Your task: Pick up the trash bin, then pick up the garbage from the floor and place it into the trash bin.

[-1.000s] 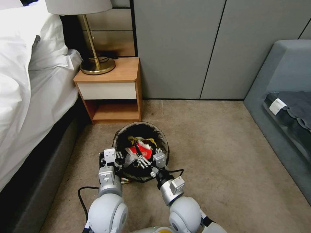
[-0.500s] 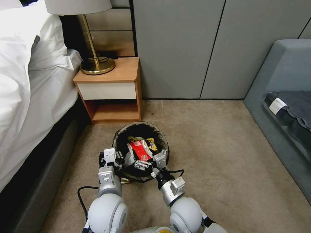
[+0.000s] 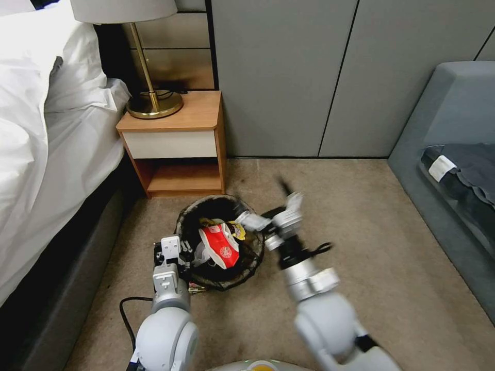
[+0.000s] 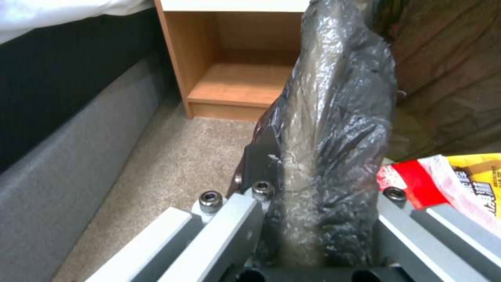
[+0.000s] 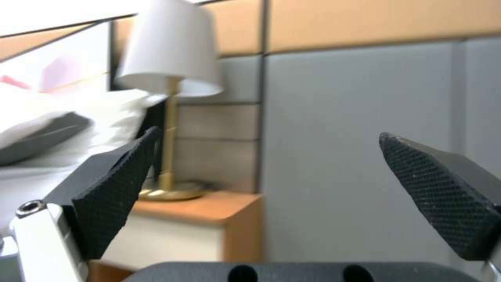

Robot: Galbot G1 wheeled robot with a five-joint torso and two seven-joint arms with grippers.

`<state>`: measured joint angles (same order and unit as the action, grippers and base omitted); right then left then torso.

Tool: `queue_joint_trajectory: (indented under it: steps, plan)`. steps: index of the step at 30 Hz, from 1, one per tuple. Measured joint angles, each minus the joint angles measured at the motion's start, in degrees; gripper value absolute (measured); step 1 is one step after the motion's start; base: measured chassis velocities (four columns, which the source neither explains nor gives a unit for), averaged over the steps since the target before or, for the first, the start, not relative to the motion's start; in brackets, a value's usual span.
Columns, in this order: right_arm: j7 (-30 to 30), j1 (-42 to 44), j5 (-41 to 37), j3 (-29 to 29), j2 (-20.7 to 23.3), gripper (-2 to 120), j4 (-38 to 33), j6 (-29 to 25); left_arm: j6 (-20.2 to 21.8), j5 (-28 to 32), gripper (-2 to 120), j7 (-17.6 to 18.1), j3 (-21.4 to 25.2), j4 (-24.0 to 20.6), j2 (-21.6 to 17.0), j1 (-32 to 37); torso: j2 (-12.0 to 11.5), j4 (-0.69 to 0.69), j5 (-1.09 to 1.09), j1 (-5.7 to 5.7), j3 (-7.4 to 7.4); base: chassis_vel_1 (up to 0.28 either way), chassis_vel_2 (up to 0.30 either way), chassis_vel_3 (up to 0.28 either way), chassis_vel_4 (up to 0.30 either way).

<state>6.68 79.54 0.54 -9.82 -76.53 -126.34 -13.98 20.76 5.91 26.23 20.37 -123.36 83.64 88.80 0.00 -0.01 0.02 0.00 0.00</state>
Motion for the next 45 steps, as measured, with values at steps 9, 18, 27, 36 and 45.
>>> queue_joint_trajectory:
  steps: [9, 18, 27, 36, 45]
  plan:
    - [0.8, 8.0, -0.3, -9.7, -0.9, 100, -4.5, -3.7, 0.0, 0.1, 0, 0.1, 0.3, 0.4, -0.1, 0.0, 0.0, 0.01, -0.03, 0.00, 0.00, 0.000, 0.000, 0.000, 0.000]
    - [1.0, 11.7, -0.4, -11.9, -2.0, 100, -3.0, -6.3, 0.0, 0.4, 0, 0.1, 0.6, 0.3, -0.1, -0.2, 0.0, 0.01, -0.02, 0.00, -0.01, 0.000, 0.000, 0.000, 0.000]
    - [1.9, 11.3, -0.4, -10.8, -2.9, 100, 2.2, -6.8, 0.1, 1.0, 0, 0.3, 0.6, -0.3, -0.1, -0.2, 0.0, 0.01, -0.02, 0.00, 0.00, 0.000, 0.000, 0.000, 0.000]
    - [2.0, 11.1, -0.6, -10.5, -2.8, 100, 3.0, -6.7, 0.1, 1.5, 0, 0.6, 0.2, -0.3, -0.1, -0.2, 0.0, 0.01, -0.02, 0.00, 0.00, 0.000, 0.000, 0.000, 0.000]
    - [2.0, 10.6, -0.7, -10.1, -2.7, 100, 3.1, -6.5, 0.1, 1.4, 0, 0.6, 0.2, -0.8, -0.1, -0.2, 0.0, 0.01, -0.02, 0.00, 0.00, 0.006, 0.004, 0.005, 0.004]
